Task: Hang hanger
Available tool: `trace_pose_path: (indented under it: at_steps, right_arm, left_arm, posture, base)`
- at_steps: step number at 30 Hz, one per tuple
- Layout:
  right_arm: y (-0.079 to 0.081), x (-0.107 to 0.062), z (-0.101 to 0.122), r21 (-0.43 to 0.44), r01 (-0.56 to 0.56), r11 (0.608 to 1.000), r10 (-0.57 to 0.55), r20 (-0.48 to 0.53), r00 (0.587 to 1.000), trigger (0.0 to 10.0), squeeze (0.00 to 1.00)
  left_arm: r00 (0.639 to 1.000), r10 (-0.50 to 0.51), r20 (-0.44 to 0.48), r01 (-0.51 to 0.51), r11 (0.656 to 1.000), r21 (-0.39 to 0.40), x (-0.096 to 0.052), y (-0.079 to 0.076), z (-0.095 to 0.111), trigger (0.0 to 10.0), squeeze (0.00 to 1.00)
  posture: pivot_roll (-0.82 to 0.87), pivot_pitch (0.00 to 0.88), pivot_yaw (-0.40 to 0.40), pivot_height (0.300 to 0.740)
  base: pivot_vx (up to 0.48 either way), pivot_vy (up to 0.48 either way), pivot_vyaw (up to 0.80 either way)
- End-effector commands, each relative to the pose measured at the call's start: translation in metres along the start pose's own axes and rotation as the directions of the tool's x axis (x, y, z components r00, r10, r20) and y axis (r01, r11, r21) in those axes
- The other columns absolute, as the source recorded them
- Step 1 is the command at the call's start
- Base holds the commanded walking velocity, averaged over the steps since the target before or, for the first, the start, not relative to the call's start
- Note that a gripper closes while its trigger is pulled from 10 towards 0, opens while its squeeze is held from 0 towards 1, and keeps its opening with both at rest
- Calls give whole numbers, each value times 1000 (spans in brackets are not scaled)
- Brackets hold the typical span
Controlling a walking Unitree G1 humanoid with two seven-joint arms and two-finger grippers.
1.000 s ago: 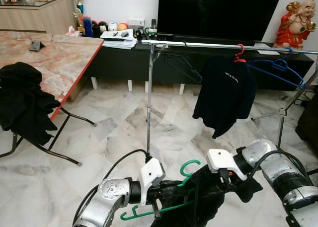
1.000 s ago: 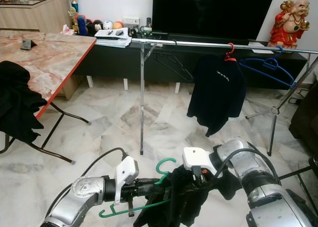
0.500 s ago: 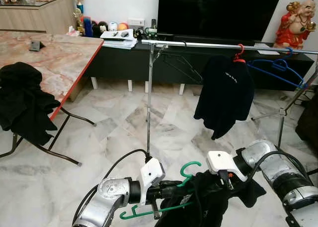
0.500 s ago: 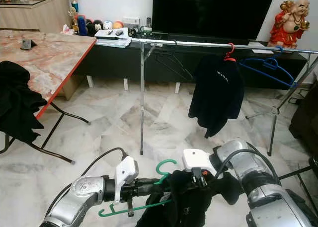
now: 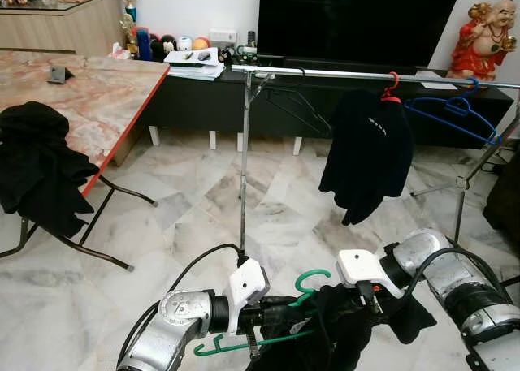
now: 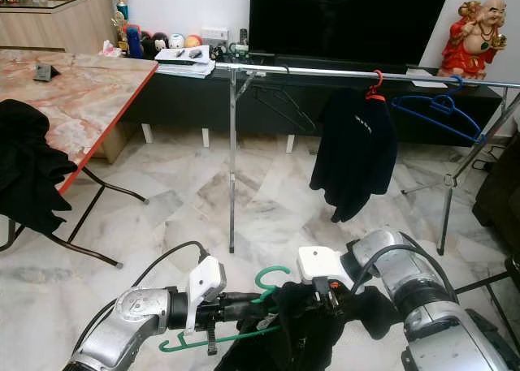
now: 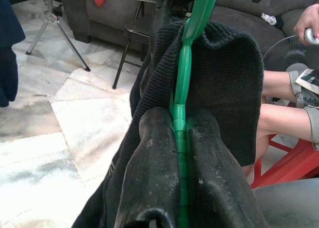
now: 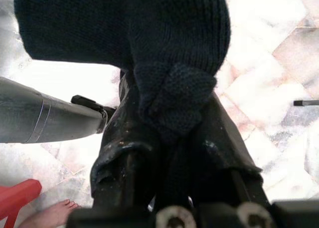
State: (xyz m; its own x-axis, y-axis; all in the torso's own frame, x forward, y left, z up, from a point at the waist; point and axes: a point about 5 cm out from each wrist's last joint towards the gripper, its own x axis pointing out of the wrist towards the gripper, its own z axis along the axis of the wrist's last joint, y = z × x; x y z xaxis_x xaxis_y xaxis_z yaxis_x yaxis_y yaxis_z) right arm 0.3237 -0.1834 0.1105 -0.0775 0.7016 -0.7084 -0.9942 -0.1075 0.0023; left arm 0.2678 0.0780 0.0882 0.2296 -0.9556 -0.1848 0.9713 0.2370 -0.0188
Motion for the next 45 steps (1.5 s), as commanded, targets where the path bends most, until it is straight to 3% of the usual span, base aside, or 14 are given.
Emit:
trace_pose_path:
  at_steps: [1, 11, 12, 13, 24, 34, 39, 43, 44, 45]
  right_arm:
    - [3, 5, -2, 2, -18, 1000, 18, -2, 1000, 0, 0]
    - [3, 10, -1, -3, -18, 1000, 18, 9, 1000, 0, 0]
    - [3, 11, -1, -3, -19, 1000, 19, 8, 1000, 0, 0]
    - [3, 11, -1, -2, -19, 1000, 19, 9, 1000, 0, 0]
    - [1, 14, 0, -7, -4, 1000, 4, -3, 1000, 0, 0]
    - [3, 8, -12, 8, 40, 999, -39, -86, 996, 0, 0]
    - [0, 1, -14, 16, 102, 995, -100, -86, 991, 0, 0]
    - [-4, -5, -11, 9, 140, 990, -139, -68, 988, 0, 0]
    - [-7, -8, -8, -3, 169, 986, -169, -57, 984, 0, 0]
    - [-8, -10, -6, -5, 178, 984, -178, -48, 983, 0, 0]
  left_arm:
    - [999, -12, 34, 10, 999, 51, 5, 3, 17, 10000, 0]
    - [1000, -22, 19, 21, 998, 58, 5, 2, 16, 10000, 0]
    - [999, -31, 17, 30, 998, 46, 5, 1, 15, 10000, 839]
    - [999, -36, 18, 36, 999, 37, 5, 0, 15, 10000, 1000]
    - [999, -13, -34, 16, 998, 66, -6, 8, 13, 10000, 1000]
    - [983, 161, -92, -152, 983, 104, -52, 35, 13, 10000, 1000]
    - [931, 356, -79, -351, 934, 71, -93, 45, 7, 10000, 1000]
    - [900, 431, -63, -430, 902, 34, -106, 45, 2, 10000, 1000]
    - [869, 493, -54, -493, 870, 15, -114, 44, -4, 10000, 1000]
    - [859, 508, -56, -509, 861, 3, -117, 44, -7, 10000, 1000]
  posture:
    - [47, 0, -108, 740]
    - [54, 0, -105, 740]
    - [56, 0, -106, 740]
    - [57, 0, -107, 740]
    - [69, 0, -116, 740]
    - [75, 0, -119, 740]
    - [73, 10, -116, 740]
    - [73, 13, -118, 740]
    - [73, 13, -118, 740]
    - [71, 20, -121, 740]
  base:
    - [0, 0, 0]
    - [0, 0, 0]
    - [0, 0, 0]
    - [0, 0, 0]
    - [0, 0, 0]
    - [0, 0, 0]
    - [0, 0, 0]
    - [0, 0, 0]
    - [0, 0, 0]
    - [0, 0, 0]
